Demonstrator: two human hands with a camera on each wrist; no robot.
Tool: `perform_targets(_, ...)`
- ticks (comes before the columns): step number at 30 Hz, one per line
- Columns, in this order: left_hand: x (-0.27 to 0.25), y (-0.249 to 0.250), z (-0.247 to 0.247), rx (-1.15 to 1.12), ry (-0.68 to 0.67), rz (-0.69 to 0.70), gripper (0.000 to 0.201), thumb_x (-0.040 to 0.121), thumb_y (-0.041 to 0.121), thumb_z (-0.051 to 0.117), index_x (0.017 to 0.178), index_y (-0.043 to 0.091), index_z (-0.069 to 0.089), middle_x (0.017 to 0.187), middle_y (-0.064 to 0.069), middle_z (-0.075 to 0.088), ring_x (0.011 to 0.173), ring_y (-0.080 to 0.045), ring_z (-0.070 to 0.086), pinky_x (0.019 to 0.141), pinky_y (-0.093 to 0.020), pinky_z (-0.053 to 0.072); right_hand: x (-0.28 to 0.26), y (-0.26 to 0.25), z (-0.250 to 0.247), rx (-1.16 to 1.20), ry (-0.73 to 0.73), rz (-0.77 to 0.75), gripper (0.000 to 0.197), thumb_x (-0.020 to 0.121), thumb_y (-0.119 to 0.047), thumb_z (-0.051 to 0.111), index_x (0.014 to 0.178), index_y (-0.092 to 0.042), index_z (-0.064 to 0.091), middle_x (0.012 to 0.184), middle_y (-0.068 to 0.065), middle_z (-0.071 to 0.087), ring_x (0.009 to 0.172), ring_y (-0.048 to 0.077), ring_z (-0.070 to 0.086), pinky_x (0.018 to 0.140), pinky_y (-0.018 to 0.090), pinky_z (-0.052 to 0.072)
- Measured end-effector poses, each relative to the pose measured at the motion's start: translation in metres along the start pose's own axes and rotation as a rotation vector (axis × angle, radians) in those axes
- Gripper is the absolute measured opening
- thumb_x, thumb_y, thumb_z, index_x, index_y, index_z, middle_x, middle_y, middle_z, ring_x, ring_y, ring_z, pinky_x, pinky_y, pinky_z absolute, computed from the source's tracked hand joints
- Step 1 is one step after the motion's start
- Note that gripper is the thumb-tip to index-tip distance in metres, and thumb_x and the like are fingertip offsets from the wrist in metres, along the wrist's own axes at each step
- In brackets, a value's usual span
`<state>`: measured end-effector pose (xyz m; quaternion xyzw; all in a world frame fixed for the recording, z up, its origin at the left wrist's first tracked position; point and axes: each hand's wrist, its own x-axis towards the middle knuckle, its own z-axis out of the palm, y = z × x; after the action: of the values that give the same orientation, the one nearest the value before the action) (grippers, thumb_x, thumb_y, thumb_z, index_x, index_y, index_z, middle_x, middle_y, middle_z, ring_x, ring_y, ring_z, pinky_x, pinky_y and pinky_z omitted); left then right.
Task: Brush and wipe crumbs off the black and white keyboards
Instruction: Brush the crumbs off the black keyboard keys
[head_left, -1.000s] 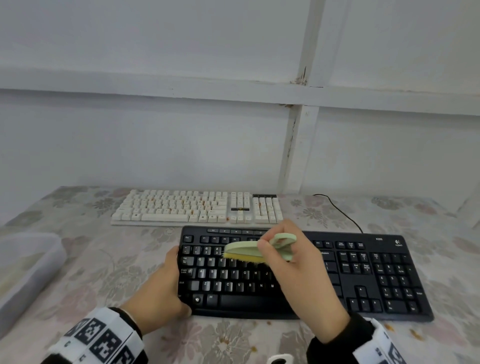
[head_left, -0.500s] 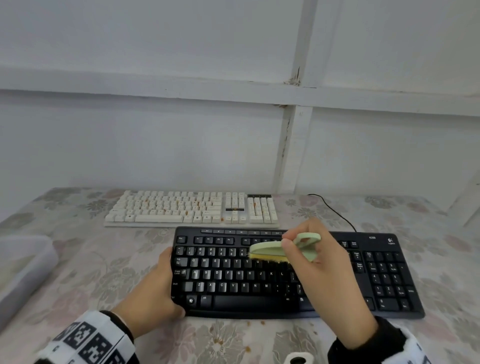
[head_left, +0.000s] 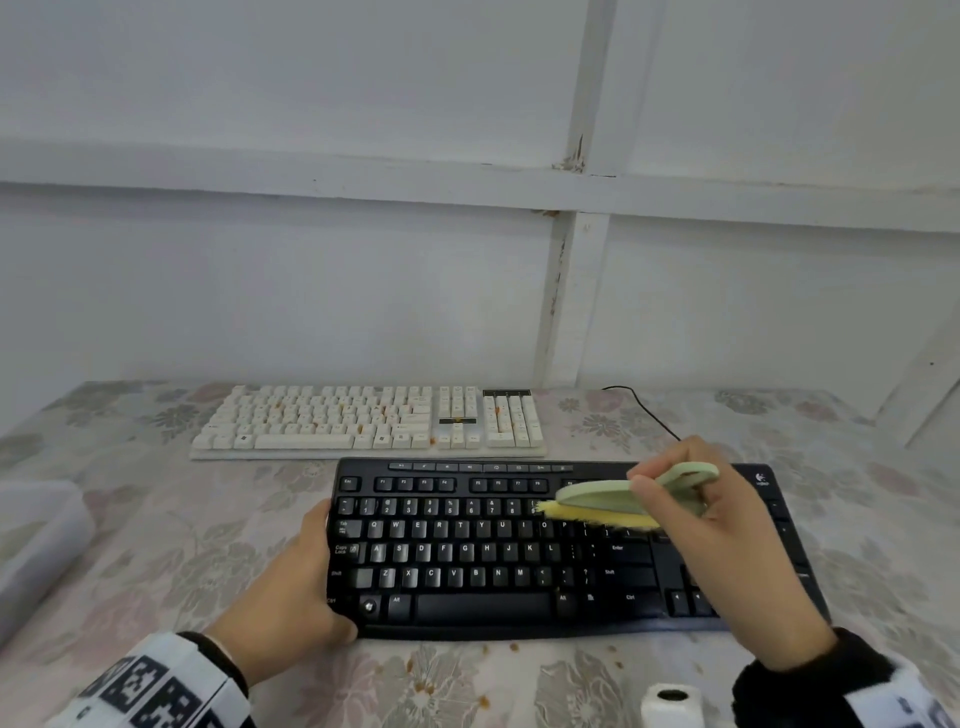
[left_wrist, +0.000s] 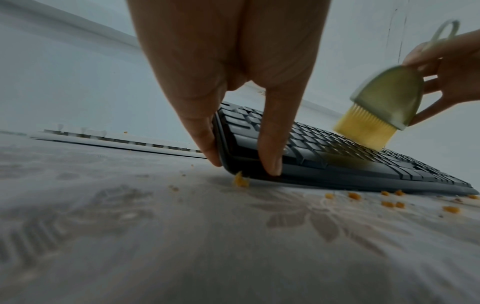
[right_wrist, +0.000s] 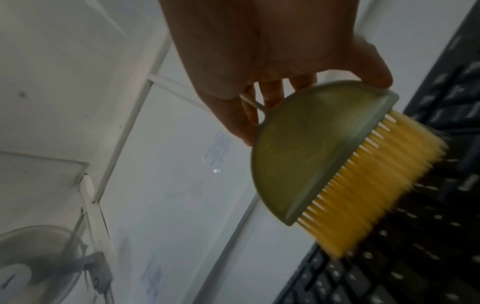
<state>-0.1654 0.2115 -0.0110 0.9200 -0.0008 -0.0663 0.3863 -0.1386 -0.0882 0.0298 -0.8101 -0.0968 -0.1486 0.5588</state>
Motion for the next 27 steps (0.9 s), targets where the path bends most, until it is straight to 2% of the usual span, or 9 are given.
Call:
perform_targets(4,0.000,0.000,0.000,0.001,-0.001,-0.010,0.091,0.066,-0.006,0.069,0.118,0.038,0.008,0.098,0.005,0.053,0.080,-0.013,0.057,0.061,-0.009,0.044,0.003,0.000,-0.012,-0.054,0.044,-0.028,0.014,0.086,-0.006,0.063,0.078,-0.017,0.060,0.082,-0.007,0.063,0.072,0.003,0.055,0.060,0.005,0.040)
perform_targets(8,0.000,-0.002,0.000,-0.004,0.005,-0.014,0.093,0.065,-0.007,0.069,0.119,0.037,0.008,0.097,0.004,0.054,0.077,-0.012,0.057,0.057,-0.006,0.041,0.004,0.006,-0.016,-0.010,0.008,-0.008,0.018,0.086,-0.008,0.063,0.075,-0.021,0.060,0.083,-0.004,0.065,0.068,0.002,0.054,0.059,0.007,0.041)
perform_targets(12,0.001,-0.003,0.000,-0.005,0.001,-0.014,0.093,0.065,-0.007,0.069,0.119,0.038,0.008,0.100,0.006,0.053,0.080,-0.012,0.057,0.061,-0.008,0.044,0.009,0.014,-0.035,-0.114,0.094,-0.004,0.014,0.086,-0.011,0.063,0.080,-0.023,0.059,0.083,-0.005,0.065,0.074,0.013,0.058,0.061,0.014,0.042)
perform_targets(16,0.000,-0.001,0.001,0.003,0.013,-0.003,0.090,0.066,-0.007,0.068,0.118,0.036,0.009,0.098,0.005,0.053,0.079,-0.013,0.057,0.063,-0.006,0.044,0.016,0.014,-0.055,-0.040,0.180,-0.042,0.010,0.086,-0.010,0.064,0.080,-0.019,0.062,0.090,0.002,0.067,0.083,0.018,0.059,0.067,0.014,0.045)
perform_targets(19,0.000,-0.001,0.001,0.009,0.009,-0.009,0.091,0.066,-0.006,0.068,0.119,0.037,0.009,0.099,0.005,0.053,0.079,-0.014,0.058,0.063,-0.008,0.045,0.016,0.020,-0.058,0.018,0.096,-0.024,0.014,0.086,-0.008,0.064,0.079,-0.020,0.064,0.090,0.001,0.069,0.085,0.020,0.060,0.072,0.021,0.047)
perform_targets(22,0.001,-0.004,0.001,0.008,0.008,-0.024,0.093,0.065,-0.005,0.069,0.119,0.038,0.008,0.099,0.004,0.055,0.080,-0.015,0.060,0.062,-0.011,0.047,0.012,0.033,-0.065,-0.051,0.041,0.019,0.017,0.086,-0.007,0.062,0.078,-0.022,0.062,0.092,-0.004,0.069,0.088,0.023,0.061,0.072,0.022,0.046)
perform_targets(26,0.002,-0.005,0.002,0.005,0.004,-0.032,0.093,0.065,-0.005,0.069,0.120,0.037,0.007,0.098,0.003,0.056,0.078,-0.016,0.060,0.061,-0.012,0.047,0.013,0.034,-0.084,-0.129,0.084,-0.029,0.020,0.086,-0.004,0.063,0.076,-0.021,0.060,0.090,-0.008,0.069,0.081,0.010,0.061,0.068,0.011,0.043)
perform_targets(27,0.003,-0.005,0.002,0.001,0.006,-0.034,0.093,0.064,-0.006,0.068,0.120,0.037,0.008,0.097,0.001,0.057,0.078,-0.016,0.061,0.060,-0.012,0.047,0.013,0.033,-0.086,-0.107,0.092,-0.044,0.020,0.086,-0.003,0.063,0.076,-0.020,0.060,0.089,-0.007,0.069,0.082,0.011,0.060,0.070,0.012,0.044)
